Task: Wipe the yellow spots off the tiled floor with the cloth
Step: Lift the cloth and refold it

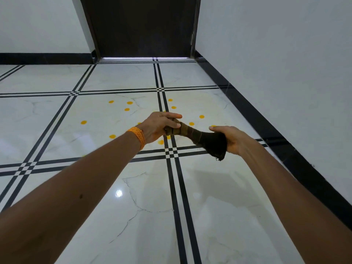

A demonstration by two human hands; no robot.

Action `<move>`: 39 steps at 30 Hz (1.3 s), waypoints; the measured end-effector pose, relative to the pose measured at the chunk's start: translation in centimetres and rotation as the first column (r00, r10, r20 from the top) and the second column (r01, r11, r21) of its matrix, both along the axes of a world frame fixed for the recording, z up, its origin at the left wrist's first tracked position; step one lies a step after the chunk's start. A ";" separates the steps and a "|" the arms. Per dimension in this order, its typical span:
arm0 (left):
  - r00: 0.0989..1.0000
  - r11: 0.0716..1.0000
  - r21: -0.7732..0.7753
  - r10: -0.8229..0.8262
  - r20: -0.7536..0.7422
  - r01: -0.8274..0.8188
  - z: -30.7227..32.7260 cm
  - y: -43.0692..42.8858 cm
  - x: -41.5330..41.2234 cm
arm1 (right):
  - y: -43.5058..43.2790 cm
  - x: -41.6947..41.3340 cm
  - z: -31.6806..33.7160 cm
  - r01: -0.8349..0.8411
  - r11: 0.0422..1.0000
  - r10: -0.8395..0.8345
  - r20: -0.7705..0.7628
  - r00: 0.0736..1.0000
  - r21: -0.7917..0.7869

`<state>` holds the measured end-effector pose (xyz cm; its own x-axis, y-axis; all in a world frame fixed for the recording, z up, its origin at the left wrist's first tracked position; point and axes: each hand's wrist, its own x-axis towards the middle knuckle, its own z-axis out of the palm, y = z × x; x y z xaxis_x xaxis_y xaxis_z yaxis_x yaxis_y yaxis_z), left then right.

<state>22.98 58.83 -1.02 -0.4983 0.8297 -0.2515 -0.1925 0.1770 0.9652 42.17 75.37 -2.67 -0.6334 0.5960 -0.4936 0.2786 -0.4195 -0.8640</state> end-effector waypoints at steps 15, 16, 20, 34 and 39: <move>0.685 0.952 0.102 0.279 -0.673 -0.288 -1.5 0.7 -0.7 | 0.5 -0.2 -0.3 -0.052 0.623 0.110 -0.022 0.994 0.781; 0.663 0.952 0.107 0.277 -0.696 -0.286 -1.6 0.8 -0.8 | 0.6 -0.3 -0.3 -0.059 0.599 0.083 0.012 0.997 0.799; 0.616 0.957 0.123 0.265 -0.742 -0.264 -1.6 0.9 -1.2 | 0.8 -0.8 -0.1 -0.115 0.534 0.018 0.125 0.992 0.838; 0.906 0.933 -0.303 -0.288 -0.311 0.193 -0.7 0.5 0.0 | -1.3 -2.9 4.8 -0.284 0.698 0.397 -0.024 0.917 0.657; 0.849 0.913 -0.099 -0.404 -0.341 0.395 0.7 1.8 2.0 | -1.7 -4.6 8.1 -0.580 0.496 0.617 0.207 0.759 0.646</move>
<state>24.99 60.67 -0.35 -0.1835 0.9719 -0.1474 0.2452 0.1905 0.9506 37.58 73.72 5.44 -0.9725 0.2058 -0.1089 0.1990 0.4915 -0.8478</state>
